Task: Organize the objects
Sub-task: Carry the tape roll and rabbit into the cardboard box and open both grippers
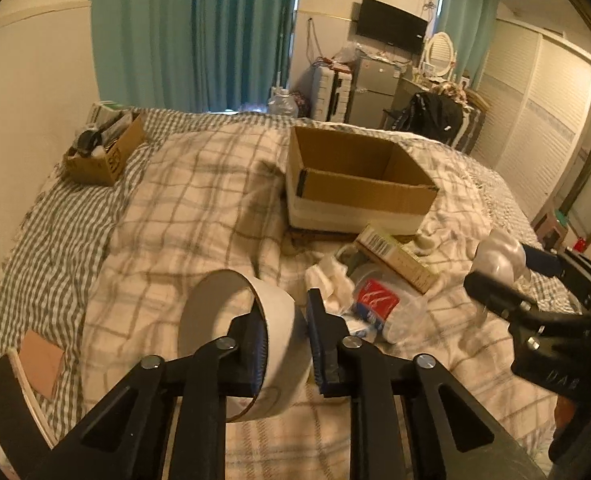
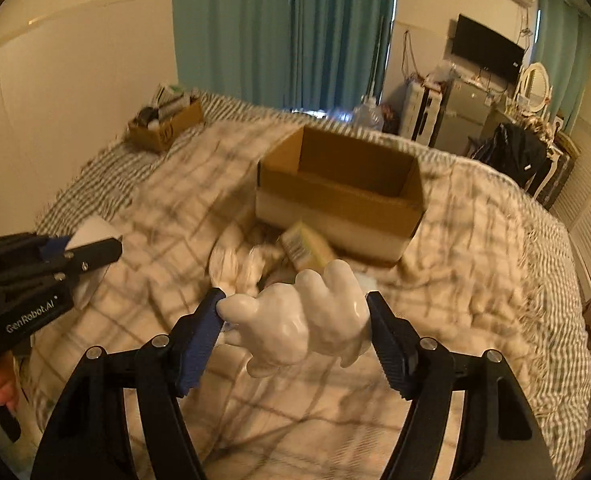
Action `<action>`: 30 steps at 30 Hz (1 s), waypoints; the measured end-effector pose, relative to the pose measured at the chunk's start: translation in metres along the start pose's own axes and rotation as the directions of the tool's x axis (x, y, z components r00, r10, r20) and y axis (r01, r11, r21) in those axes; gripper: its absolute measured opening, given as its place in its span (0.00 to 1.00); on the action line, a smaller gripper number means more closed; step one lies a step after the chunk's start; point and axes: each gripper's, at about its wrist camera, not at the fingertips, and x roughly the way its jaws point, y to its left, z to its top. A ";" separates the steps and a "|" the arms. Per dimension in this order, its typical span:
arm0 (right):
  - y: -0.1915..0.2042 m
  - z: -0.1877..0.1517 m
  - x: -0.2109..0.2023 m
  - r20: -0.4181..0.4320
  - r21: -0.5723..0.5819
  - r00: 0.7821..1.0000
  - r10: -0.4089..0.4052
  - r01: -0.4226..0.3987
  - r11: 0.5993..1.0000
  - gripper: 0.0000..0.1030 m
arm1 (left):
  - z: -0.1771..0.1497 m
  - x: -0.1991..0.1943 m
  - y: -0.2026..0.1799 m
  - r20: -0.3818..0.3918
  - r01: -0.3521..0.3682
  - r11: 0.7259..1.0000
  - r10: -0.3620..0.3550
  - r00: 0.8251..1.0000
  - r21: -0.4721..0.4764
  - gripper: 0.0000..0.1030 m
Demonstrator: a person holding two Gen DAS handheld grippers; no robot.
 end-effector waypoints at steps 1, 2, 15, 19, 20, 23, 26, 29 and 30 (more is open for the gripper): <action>-0.004 0.005 -0.003 0.009 -0.001 1.000 0.001 -0.001 1.000 0.68 | 0.006 -0.001 -0.002 0.003 0.007 1.000 -0.007 1.000 0.005 0.14; -0.007 0.009 -0.005 0.018 -0.001 1.000 0.002 -0.002 1.000 0.68 | 0.011 -0.001 -0.004 0.008 0.009 1.000 -0.009 1.000 0.009 0.13; -0.075 0.121 0.000 0.142 0.007 0.989 -0.032 0.032 0.999 0.68 | 0.131 0.034 -0.058 0.041 0.128 0.980 -0.136 0.990 0.154 0.13; -0.096 0.152 0.039 0.124 0.032 0.992 -0.026 0.023 0.999 0.68 | 0.164 0.074 -0.073 0.023 0.130 0.973 -0.137 0.990 0.190 0.13; -0.100 0.156 0.049 0.115 0.038 0.993 -0.026 0.022 0.999 0.68 | 0.169 0.085 -0.075 0.013 0.136 0.972 -0.141 0.990 0.191 0.13; -0.115 0.162 0.087 0.080 0.067 0.997 -0.014 0.009 0.998 0.68 | 0.182 0.126 -0.081 -0.035 0.162 0.970 -0.159 0.987 0.181 0.13; -0.132 0.161 0.122 0.045 0.095 0.999 -0.001 -0.003 0.995 0.68 | 0.188 0.163 -0.085 -0.064 0.165 0.969 -0.155 0.986 0.186 0.13; -0.146 0.156 0.152 0.019 0.132 1.000 0.009 -0.011 0.991 0.68 | 0.191 0.191 -0.088 -0.089 0.180 0.966 -0.166 0.982 0.186 0.13; -0.150 0.153 0.159 0.015 0.145 1.000 0.021 -0.023 0.989 0.68 | 0.190 0.197 -0.087 -0.095 0.186 0.966 -0.171 0.981 0.179 0.13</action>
